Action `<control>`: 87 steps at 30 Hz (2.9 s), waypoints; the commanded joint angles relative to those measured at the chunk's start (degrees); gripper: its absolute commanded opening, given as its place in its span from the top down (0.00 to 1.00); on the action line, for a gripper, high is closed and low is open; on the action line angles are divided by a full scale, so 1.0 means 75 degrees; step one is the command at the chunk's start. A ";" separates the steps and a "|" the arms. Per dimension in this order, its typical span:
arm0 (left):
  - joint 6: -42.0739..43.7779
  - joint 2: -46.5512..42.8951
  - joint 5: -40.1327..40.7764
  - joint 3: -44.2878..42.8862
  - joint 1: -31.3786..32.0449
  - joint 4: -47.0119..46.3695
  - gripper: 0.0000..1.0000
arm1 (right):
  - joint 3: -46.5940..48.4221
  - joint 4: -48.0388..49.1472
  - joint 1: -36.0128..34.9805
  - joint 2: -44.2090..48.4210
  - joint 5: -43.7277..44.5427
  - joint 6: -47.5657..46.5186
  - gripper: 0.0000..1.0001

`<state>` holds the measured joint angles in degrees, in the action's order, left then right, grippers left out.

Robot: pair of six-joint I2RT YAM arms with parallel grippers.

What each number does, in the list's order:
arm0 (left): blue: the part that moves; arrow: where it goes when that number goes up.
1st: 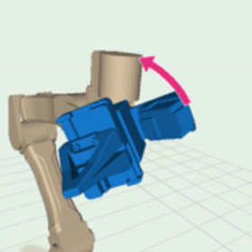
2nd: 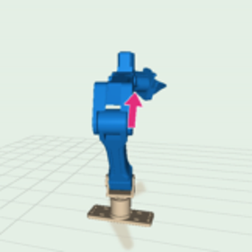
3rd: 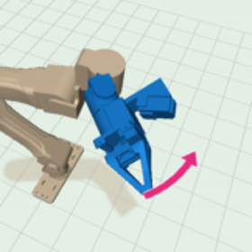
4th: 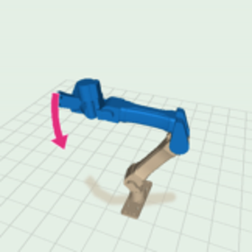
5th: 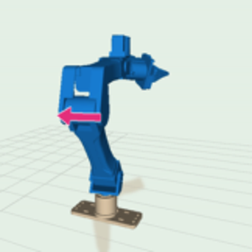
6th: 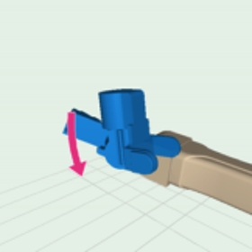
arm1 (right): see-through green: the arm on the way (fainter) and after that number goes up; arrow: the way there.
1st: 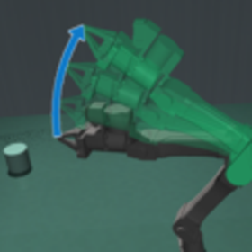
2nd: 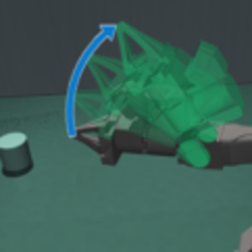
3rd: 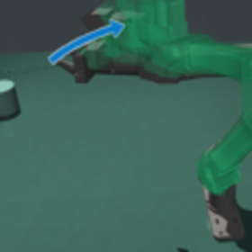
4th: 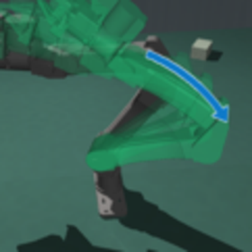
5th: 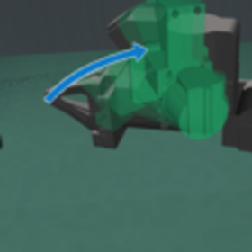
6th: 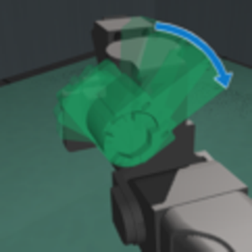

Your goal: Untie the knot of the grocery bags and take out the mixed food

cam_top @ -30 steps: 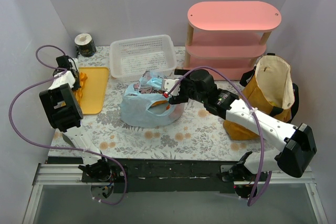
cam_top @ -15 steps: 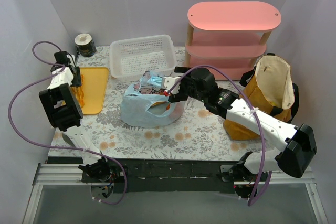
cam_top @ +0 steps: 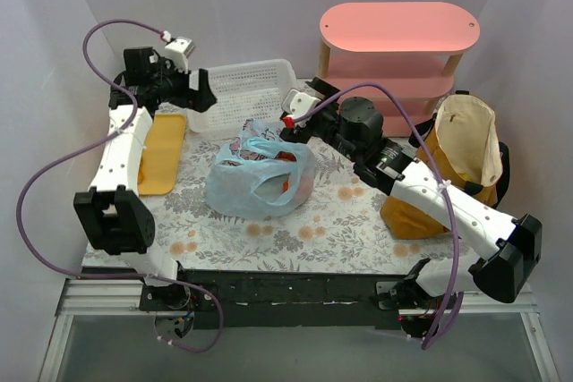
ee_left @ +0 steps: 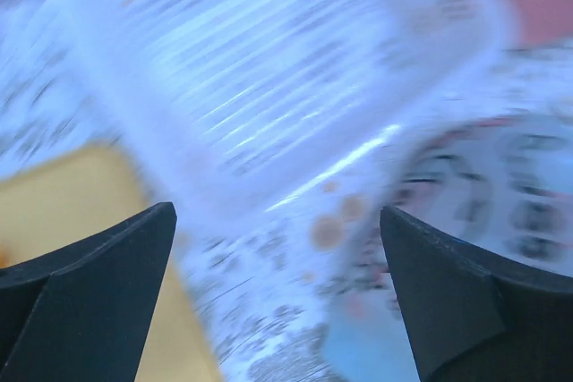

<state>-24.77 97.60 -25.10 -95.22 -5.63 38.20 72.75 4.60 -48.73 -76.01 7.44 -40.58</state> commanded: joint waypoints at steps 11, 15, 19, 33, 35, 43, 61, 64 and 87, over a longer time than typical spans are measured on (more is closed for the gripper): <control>0.0209 -0.1985 -0.1412 0.1914 0.2613 0.0228 0.02 | -0.0523 -0.2240 0.0005 0.1157 -0.3108 0.0700 0.29; 0.0291 -0.2396 -0.1071 0.2033 0.2731 0.0531 0.02 | -0.1460 -0.2313 -0.0088 0.1485 -0.3301 0.0968 0.41; 0.0280 -0.2654 -0.0906 0.1274 0.2743 0.1524 0.02 | -0.1989 -0.1670 -0.0206 0.1253 -0.2834 0.1401 0.48; 0.1075 -0.3416 -0.2325 0.1458 0.3714 0.2838 0.02 | -0.0666 -0.0695 -0.0522 -0.0400 -0.3207 0.3498 0.64; 0.1299 -0.3381 -0.2255 0.1446 0.3774 0.2958 0.02 | -0.0408 -0.0438 -0.0522 -0.0740 -0.3277 0.4094 0.66; 0.1744 -0.3849 -0.1119 0.2511 0.4020 0.2372 0.04 | -0.0723 0.0066 -0.0522 -0.0987 -0.2974 0.4977 0.73; 0.1803 -0.5619 -0.1176 0.5337 0.4008 0.3122 1.00 | -0.4182 -0.0601 -0.0475 0.0994 -0.2069 0.3055 0.86; 0.1850 -0.5386 -0.1176 0.5196 0.4008 0.3017 1.00 | -0.3526 -0.0520 -0.0487 0.0621 -0.2210 0.2856 0.86; 0.1334 -0.5385 -0.0239 0.4669 0.3997 0.2642 1.00 | -0.0876 0.1812 -0.0663 -0.4232 -0.1613 0.1335 0.38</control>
<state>-20.88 61.08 -19.79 -58.65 21.21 63.35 64.75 21.69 -53.74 -101.25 -10.22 -21.21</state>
